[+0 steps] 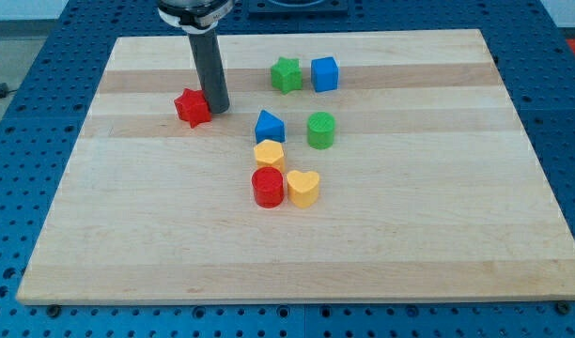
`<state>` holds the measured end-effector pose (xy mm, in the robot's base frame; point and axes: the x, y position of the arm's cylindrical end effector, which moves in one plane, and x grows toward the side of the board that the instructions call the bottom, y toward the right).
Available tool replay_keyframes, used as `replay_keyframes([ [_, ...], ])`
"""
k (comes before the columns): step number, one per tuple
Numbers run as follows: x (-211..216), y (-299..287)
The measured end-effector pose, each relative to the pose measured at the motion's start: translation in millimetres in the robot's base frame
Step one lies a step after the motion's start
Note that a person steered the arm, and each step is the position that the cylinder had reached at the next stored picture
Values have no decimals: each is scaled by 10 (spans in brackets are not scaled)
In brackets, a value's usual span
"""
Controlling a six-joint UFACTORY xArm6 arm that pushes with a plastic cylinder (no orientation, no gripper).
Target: Push blue cube towards top side of the board
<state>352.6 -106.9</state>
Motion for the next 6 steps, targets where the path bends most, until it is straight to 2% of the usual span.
replay_keyframes([
  [1,-13,838],
  [2,-246,1238],
  [4,-370,1119],
  [6,-812,1720],
])
